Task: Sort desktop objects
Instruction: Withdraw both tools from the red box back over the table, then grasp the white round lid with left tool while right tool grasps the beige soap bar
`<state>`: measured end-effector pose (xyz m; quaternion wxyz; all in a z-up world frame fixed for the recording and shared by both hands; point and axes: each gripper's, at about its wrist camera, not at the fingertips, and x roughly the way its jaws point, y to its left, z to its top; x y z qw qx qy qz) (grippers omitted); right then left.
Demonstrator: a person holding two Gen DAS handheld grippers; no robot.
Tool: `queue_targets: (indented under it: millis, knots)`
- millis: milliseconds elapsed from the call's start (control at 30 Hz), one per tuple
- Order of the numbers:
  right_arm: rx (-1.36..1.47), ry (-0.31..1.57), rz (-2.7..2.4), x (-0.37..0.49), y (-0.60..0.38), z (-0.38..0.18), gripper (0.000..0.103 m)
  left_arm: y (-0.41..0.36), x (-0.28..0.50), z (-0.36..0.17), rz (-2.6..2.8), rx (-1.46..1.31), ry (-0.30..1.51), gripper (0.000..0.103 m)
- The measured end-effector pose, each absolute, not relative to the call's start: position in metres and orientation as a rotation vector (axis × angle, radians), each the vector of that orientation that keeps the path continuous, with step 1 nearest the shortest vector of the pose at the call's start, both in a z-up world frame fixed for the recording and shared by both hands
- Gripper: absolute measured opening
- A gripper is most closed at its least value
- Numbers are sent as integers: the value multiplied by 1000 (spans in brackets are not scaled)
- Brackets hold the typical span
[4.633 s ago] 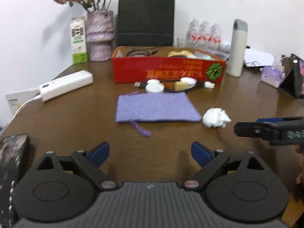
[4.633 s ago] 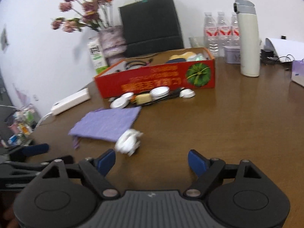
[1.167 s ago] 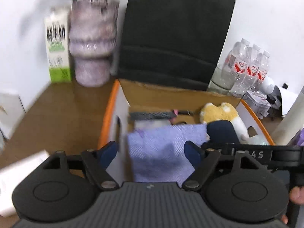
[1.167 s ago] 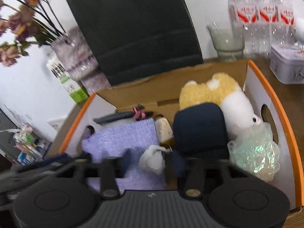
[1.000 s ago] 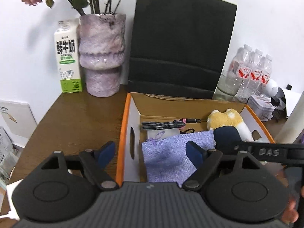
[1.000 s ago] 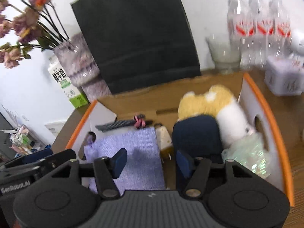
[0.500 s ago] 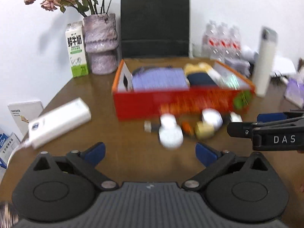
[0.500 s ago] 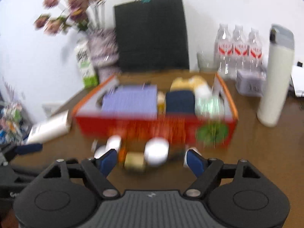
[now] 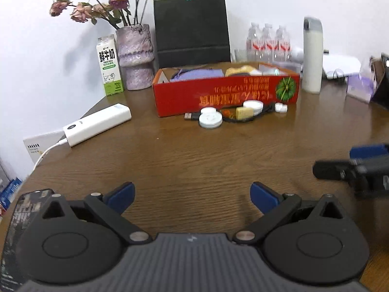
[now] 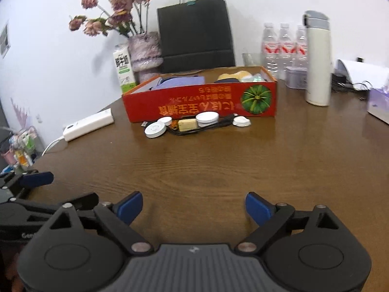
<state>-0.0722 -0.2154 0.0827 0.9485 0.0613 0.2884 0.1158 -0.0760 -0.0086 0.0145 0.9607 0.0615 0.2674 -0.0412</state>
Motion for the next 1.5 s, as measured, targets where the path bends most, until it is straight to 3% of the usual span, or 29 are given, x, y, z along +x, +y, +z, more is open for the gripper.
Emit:
queue_targets:
  millis: [267,1067,1333,1400,1500]
  knots:
    - [-82,506,263,-93,-183,77,95,-15,-74,10,-96,159,551,103]
    - [-23,539,268,-87,-191,76,95,-15,-73,10,-119,150,565,103]
    - [72,626,268,-69,-204,78,95,-10,-58,9,-122,119,612,103]
    - [116,653,223,-56,-212,82,95,-4,-44,14,-144,96,617,103]
    - [80,637,202,-31,-217,87,86,0,-11,23,-118,39,614,103]
